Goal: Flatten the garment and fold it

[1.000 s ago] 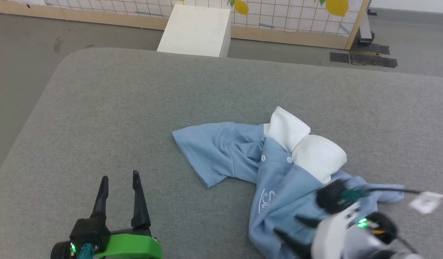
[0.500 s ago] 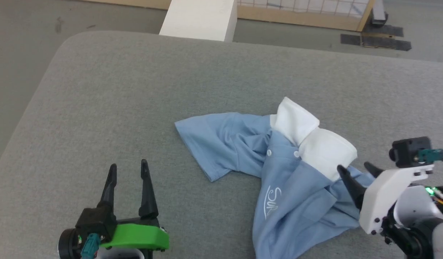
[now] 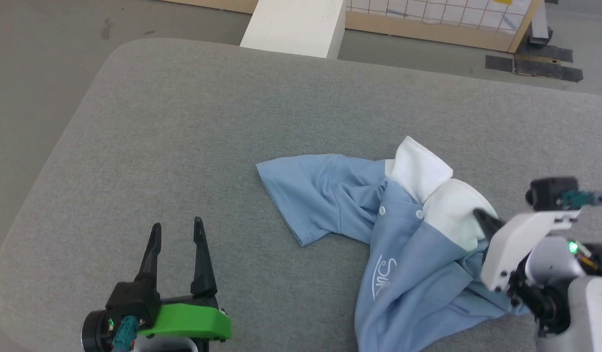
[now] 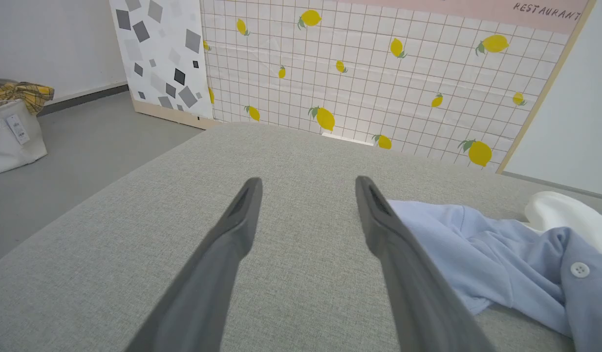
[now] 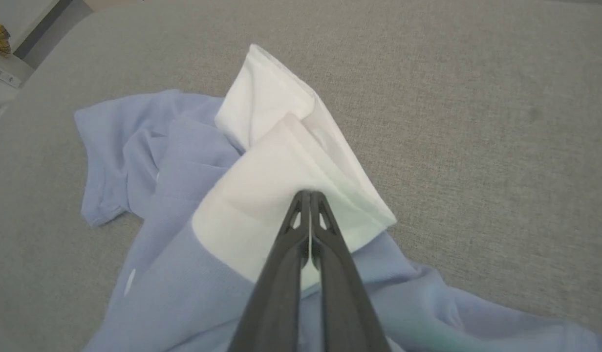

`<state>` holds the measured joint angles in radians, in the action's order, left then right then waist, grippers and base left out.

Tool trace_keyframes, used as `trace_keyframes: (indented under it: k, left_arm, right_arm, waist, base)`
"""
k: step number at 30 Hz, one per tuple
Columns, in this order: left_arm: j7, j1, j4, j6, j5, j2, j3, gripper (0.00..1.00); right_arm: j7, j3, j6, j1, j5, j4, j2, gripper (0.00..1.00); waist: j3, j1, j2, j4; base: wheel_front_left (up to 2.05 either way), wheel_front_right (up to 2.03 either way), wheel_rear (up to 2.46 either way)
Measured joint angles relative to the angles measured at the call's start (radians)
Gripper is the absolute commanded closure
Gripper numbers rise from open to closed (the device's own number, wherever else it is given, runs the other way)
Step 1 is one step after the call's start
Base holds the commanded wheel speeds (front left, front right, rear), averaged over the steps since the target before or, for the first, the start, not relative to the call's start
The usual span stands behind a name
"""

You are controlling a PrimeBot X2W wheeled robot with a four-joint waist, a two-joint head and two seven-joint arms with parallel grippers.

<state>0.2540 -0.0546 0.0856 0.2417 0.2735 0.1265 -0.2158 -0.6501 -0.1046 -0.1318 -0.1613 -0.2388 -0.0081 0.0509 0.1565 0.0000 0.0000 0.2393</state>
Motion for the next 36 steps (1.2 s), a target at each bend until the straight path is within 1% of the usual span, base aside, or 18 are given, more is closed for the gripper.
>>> trace_keyframes:
  k: [6, 7, 8, 13, 16, 18, 21, 24, 25, 26, 27, 32, 36]
  left_arm:
    - [0.0, 0.0, 0.003, -0.007, -0.005, -0.009, -0.003, 0.0]
    - [0.0, 0.001, 0.005, -0.01, -0.007, -0.012, -0.004, 0.0]
    - [0.0, 0.001, 0.008, -0.011, -0.009, -0.015, -0.004, 0.0]
    - [0.002, 0.002, 0.042, -0.011, -0.02, -0.025, 0.004, 0.0]
    - [0.003, 0.007, 0.045, -0.011, -0.027, -0.027, 0.007, 0.0]
    - [0.003, 0.015, 0.044, -0.012, -0.032, -0.029, 0.007, 0.0]
    - [0.003, 0.027, 0.041, -0.013, -0.039, -0.034, 0.007, 0.0]
    - [0.003, 0.04, 0.034, -0.014, -0.041, -0.037, 0.006, 0.0]
    - [0.003, 0.042, 0.03, -0.014, -0.043, -0.038, 0.005, 0.0]
    - [0.003, 0.044, 0.027, -0.018, -0.044, -0.039, 0.004, 0.0]
    - [0.003, 0.047, 0.024, -0.022, -0.045, -0.042, 0.002, 0.0]
    - [0.003, 0.048, 0.024, -0.022, -0.045, -0.047, 0.006, 0.0]
    - [0.003, 0.047, 0.026, -0.022, -0.045, -0.053, 0.006, 0.0]
  right_arm:
    - [-0.006, -0.028, 0.0, -0.106, 0.04, -0.06, 0.005, 1.0]
    - [-0.017, -0.035, 0.0, -0.119, 0.038, -0.076, 0.005, 0.62]
    - [-0.033, -0.034, 0.0, -0.124, 0.033, -0.089, 0.005, 0.0]
    - [-0.155, 0.014, 0.0, -0.091, -0.014, -0.185, 0.012, 0.0]
    - [-0.216, 0.043, 0.0, -0.043, -0.025, -0.203, 0.033, 0.0]
    - [-0.234, 0.059, 0.0, -0.021, -0.012, -0.199, 0.054, 0.0]
    - [-0.271, 0.094, 0.0, -0.005, -0.008, -0.162, 0.075, 0.0]
    - [-0.277, 0.129, 0.0, -0.002, -0.011, -0.122, 0.075, 0.0]
    - [-0.278, 0.137, 0.0, -0.002, -0.012, -0.109, 0.077, 0.03]
    - [-0.277, 0.137, 0.0, -0.002, -0.012, -0.094, 0.074, 0.75]
    - [-0.248, 0.132, 0.0, -0.011, -0.003, -0.067, 0.072, 1.0]
    - [-0.181, 0.107, 0.0, -0.079, 0.004, -0.068, 0.071, 1.0]
    - [-0.172, 0.095, 0.0, -0.177, 0.003, -0.1, 0.104, 1.0]
  waist:
    - [0.018, 0.0, 0.0, 0.005]
    - [0.024, 0.0, 0.0, 0.008]
    - [0.029, 0.0, 0.0, 0.01]
    - [0.065, 0.0, 0.0, 0.013]
    - [0.086, 0.0, 0.0, 0.008]
    - [0.097, 0.0, 0.0, 0.003]
    - [0.109, 0.0, 0.0, -0.006]
    - [0.117, 0.0, 0.0, -0.012]
    - [0.118, 0.0, 0.0, -0.013]
    - [0.118, 0.0, 0.0, -0.013]
    - [0.116, 0.0, 0.0, -0.008]
    - [0.11, 0.0, 0.0, 0.004]
    - [0.108, 0.0, 0.0, 0.013]
  base:
    - [0.0, 0.0, 0.0]
    - [0.0, 0.0, 0.0]
    - [0.0, 0.0, 0.0]
    - [0.0, 0.0, 0.0]
    - [0.0, 0.0, 0.0]
    - [0.0, 0.0, 0.0]
    - [0.0, 0.0, 0.0]
    - [0.0, 0.0, 0.0]
    - [0.0, 0.0, 0.0]
    - [0.0, 0.0, 0.0]
    - [0.0, 0.0, 0.0]
    - [0.0, 0.0, 0.0]
    - [0.0, 0.0, 0.0]
